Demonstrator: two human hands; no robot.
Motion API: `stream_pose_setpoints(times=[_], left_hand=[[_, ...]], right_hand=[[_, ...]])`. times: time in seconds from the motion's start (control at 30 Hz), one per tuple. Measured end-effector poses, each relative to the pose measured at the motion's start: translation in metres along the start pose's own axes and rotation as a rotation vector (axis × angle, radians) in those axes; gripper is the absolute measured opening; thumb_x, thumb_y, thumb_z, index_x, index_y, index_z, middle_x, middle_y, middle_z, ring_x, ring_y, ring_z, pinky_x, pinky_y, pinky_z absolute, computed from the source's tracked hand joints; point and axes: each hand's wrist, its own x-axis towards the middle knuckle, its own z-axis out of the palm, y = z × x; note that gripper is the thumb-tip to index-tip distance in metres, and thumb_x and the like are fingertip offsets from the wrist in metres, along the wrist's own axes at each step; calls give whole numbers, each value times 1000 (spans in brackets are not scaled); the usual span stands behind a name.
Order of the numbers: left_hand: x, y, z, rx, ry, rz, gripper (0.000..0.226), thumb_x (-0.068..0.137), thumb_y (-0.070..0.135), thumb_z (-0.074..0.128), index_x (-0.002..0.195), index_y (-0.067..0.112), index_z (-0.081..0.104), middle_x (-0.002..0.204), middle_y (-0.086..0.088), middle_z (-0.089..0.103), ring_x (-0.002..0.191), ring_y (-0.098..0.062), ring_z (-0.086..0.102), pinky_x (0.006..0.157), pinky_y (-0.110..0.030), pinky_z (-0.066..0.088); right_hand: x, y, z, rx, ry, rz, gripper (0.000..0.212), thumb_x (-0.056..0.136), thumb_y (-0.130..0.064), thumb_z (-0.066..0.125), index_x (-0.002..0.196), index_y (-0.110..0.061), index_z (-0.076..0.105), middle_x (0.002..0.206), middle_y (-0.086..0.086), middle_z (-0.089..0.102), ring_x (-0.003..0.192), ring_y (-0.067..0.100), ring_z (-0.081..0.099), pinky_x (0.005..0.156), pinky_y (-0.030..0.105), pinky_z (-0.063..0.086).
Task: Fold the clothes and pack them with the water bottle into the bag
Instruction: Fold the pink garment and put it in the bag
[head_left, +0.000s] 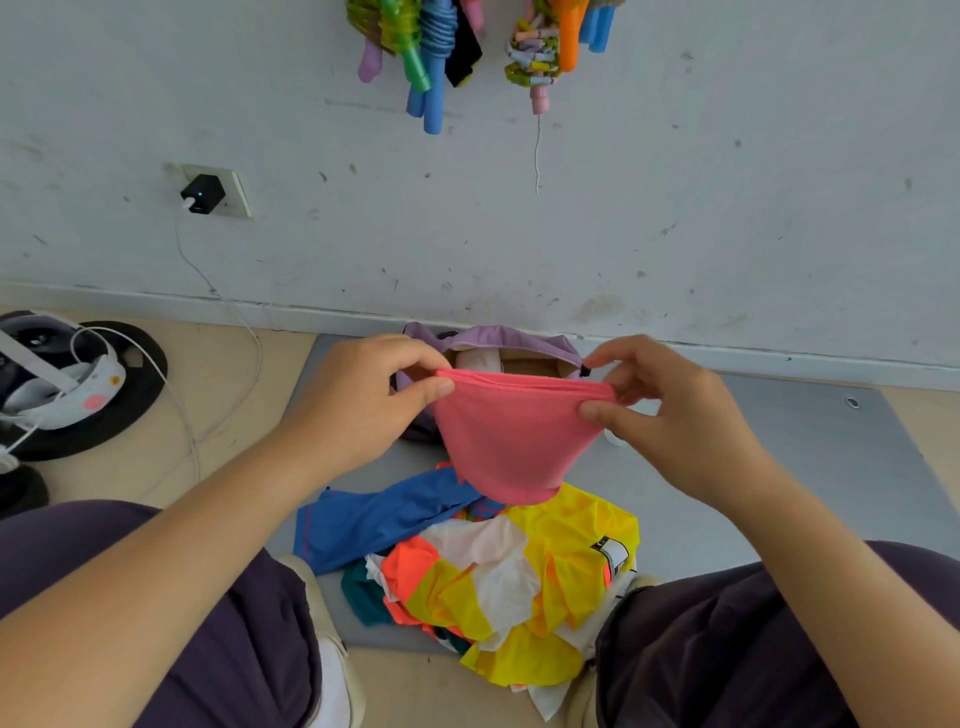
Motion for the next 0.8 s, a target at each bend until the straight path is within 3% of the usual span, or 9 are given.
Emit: stream_pose_setpoints(times=[0.13,0.2,0.27,0.4,0.5,0.57,0.63,0.7,0.8], left_hand=[[0,1,6,-110,-82,-40,8,94,18,62,96,22,69,90,12,70,81,3,60,68,-6,39],[1,4,8,-267,-148,-125,9,98,18,55,98,16,63,90,1,70,81,-5,60,72,-9,40],[2,9,10,-463,-154,-210,12,100,20,51,99,14,61,82,0,63,78,-9,55,77,-18,42],[1,22,7,-960,-119,-285,27,88,40,58,94,14,63,64,13,60,56,-2,54,53,-14,44],[-5,24,6,-1099,-420,-320,63,63,63,73,101,13,67,81,6,73,73,-7,69,63,-17,52],[-11,23,13,-982,-562,-329,54,66,45,80,108,13,68,101,-2,76,93,-14,72,75,-20,55],[-11,23,19,-921,-498,-376,36,75,25,73,108,13,69,106,-4,75,97,-15,72,77,-20,55],[-8,19,21,-978,-408,-428,34,77,22,68,108,12,70,105,-4,75,96,-15,72,74,-21,56],[-4,14,17,-1046,-370,-434,36,80,24,65,112,10,69,110,-6,74,98,-17,71,76,-25,57]], right_hand=[[1,-1,1,-91,-19,-15,11,87,-15,71,90,-24,66,89,-5,66,85,14,62,79,24,50],[1,-2,1,87,-73,23,10,92,-15,64,88,-23,61,86,-10,64,79,9,60,72,19,46],[1,-2,2,283,-112,65,7,96,-20,57,90,-20,55,70,-16,55,64,5,48,63,15,39],[1,-5,1,483,1,134,21,95,-40,51,85,-21,50,58,-14,41,55,7,37,53,19,40],[2,-8,1,501,145,181,22,100,-36,51,82,-23,51,55,-13,41,51,6,38,49,17,41],[3,-8,2,581,181,229,23,100,-36,51,84,-20,55,60,-8,48,56,9,44,53,21,44],[4,-6,4,750,75,288,37,95,-45,53,102,-10,64,82,6,66,75,17,58,66,31,52],[3,-2,5,845,-141,339,64,83,-57,53,120,-7,64,113,12,71,102,22,67,87,36,56],[0,0,5,773,-322,337,51,85,-45,57,119,-9,66,113,8,72,105,20,69,89,30,55]])
